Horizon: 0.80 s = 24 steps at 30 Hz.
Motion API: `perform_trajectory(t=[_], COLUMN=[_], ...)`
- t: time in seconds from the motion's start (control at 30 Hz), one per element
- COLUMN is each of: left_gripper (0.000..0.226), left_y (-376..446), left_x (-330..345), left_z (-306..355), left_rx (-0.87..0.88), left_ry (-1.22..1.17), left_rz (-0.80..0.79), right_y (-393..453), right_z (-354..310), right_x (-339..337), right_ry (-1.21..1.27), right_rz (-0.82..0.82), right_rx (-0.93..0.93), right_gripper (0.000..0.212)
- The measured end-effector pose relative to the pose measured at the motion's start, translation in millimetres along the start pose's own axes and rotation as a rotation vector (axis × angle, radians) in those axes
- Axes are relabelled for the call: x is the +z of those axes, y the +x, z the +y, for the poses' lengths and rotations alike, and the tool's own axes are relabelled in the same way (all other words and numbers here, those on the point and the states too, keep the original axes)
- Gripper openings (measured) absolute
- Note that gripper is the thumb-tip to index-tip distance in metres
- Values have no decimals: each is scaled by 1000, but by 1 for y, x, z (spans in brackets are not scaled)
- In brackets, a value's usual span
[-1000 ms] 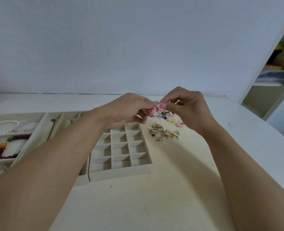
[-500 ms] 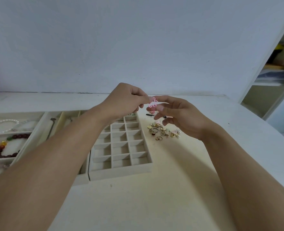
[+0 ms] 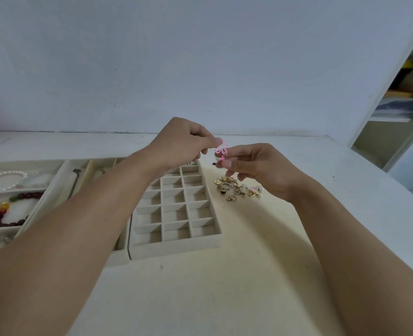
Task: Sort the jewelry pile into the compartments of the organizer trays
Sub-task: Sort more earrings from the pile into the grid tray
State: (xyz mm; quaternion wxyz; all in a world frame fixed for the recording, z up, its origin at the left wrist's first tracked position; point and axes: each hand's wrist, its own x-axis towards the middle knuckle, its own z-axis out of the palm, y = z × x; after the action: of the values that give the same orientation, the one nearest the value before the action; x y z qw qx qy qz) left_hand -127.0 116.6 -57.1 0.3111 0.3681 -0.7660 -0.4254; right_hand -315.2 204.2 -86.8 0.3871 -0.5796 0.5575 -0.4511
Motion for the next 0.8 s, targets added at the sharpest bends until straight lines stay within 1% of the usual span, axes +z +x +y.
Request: perform_trajectory(t=[0.2, 0.43, 0.57, 0.8], left_gripper=[21, 22, 21, 21], left_y=[0, 0, -1, -2], left_x=[0, -1, -1, -1], left_z=[-1, -1, -1, 1], left_rx=[2, 9, 10, 31], left_ry=[-5, 5, 12, 14], left_rz=[10, 21, 20, 11], right_y=[1, -1, -2, -2], right_z=[0, -3, -5, -5], right_x=[-4, -6, -5, -3], right_ry=[153, 195, 265, 357], right_rz=[-31, -75, -89, -128], right_rx=[64, 123, 145, 190], right_gripper=[23, 44, 36, 35])
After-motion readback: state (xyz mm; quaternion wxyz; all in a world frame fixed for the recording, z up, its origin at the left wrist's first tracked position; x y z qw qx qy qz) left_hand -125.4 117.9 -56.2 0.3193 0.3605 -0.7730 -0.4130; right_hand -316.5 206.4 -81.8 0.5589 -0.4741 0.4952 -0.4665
